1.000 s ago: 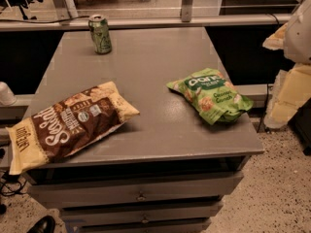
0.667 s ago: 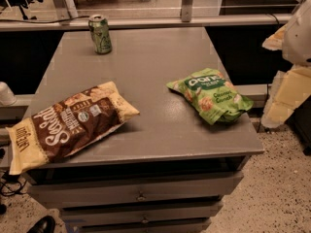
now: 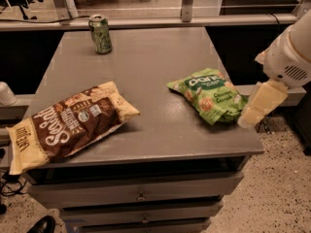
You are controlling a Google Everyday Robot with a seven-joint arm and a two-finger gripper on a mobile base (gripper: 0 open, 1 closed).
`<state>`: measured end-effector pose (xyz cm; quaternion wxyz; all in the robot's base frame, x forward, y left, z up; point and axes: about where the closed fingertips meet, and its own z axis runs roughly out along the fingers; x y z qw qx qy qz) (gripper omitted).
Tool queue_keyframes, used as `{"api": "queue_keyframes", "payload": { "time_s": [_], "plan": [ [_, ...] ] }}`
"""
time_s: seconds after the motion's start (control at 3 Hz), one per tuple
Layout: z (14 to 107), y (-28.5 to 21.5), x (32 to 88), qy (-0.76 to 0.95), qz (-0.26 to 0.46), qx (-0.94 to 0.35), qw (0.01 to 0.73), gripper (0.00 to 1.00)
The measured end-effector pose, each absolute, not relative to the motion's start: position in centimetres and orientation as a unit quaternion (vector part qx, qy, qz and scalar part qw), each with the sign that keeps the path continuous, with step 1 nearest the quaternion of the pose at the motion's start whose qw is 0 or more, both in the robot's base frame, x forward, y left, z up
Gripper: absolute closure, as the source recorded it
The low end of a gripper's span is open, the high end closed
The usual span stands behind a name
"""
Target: Move green rice chip bag near green can
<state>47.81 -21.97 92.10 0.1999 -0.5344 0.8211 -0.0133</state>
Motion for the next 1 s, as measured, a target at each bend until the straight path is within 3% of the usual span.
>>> {"api": "queue_keyframes", "payload": {
  "time_s": [1.0],
  "plan": [
    [87.0, -20.3, 53.5, 0.85, 0.011, -0.475, 0.226, 0.0]
  ]
}}
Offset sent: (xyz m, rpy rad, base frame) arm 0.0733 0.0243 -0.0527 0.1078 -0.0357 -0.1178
